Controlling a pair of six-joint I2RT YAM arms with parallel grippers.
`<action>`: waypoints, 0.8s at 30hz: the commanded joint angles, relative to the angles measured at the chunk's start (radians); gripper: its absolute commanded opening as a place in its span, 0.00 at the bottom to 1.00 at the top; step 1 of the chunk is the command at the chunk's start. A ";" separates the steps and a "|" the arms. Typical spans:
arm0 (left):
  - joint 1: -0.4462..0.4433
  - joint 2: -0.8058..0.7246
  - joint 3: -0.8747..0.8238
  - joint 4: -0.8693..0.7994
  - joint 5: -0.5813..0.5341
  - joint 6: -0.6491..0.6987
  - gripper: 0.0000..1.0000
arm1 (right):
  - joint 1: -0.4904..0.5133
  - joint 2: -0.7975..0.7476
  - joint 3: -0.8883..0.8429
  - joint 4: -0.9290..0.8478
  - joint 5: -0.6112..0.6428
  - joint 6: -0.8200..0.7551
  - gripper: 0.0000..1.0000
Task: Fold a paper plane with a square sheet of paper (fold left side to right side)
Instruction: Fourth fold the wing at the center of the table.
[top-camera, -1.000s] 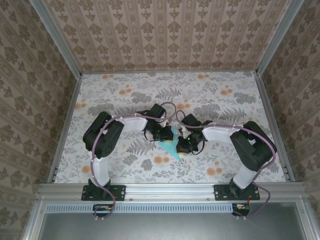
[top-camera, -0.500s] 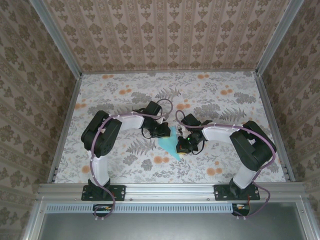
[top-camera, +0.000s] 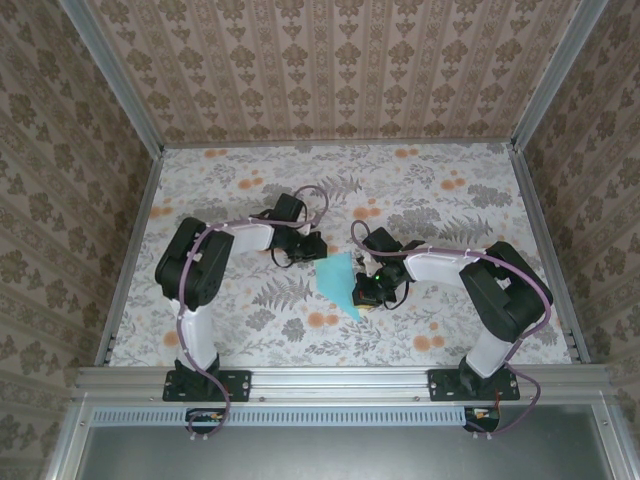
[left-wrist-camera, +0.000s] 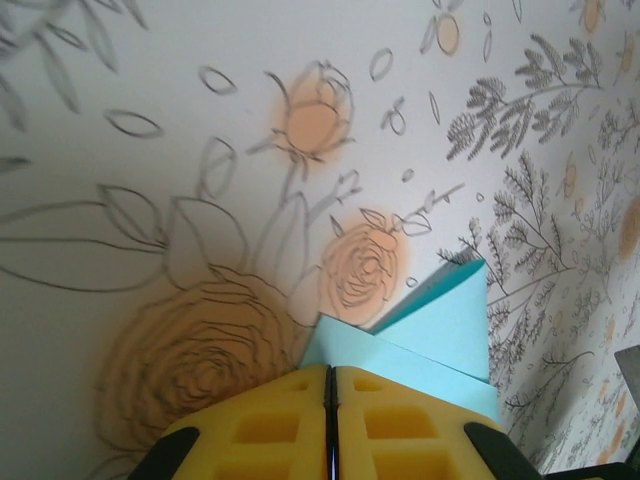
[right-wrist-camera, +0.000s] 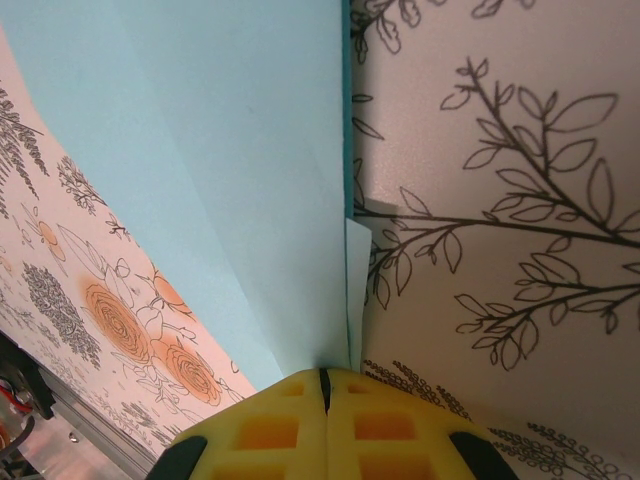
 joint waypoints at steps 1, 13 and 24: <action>0.040 0.019 -0.018 0.018 -0.047 0.042 0.10 | -0.005 0.059 -0.046 -0.119 0.152 -0.006 0.00; 0.011 -0.182 -0.053 -0.019 -0.018 0.030 0.13 | -0.005 0.067 -0.040 -0.113 0.144 -0.002 0.00; -0.101 -0.102 -0.036 0.055 0.054 -0.030 0.15 | -0.004 0.063 -0.037 -0.117 0.145 0.000 0.00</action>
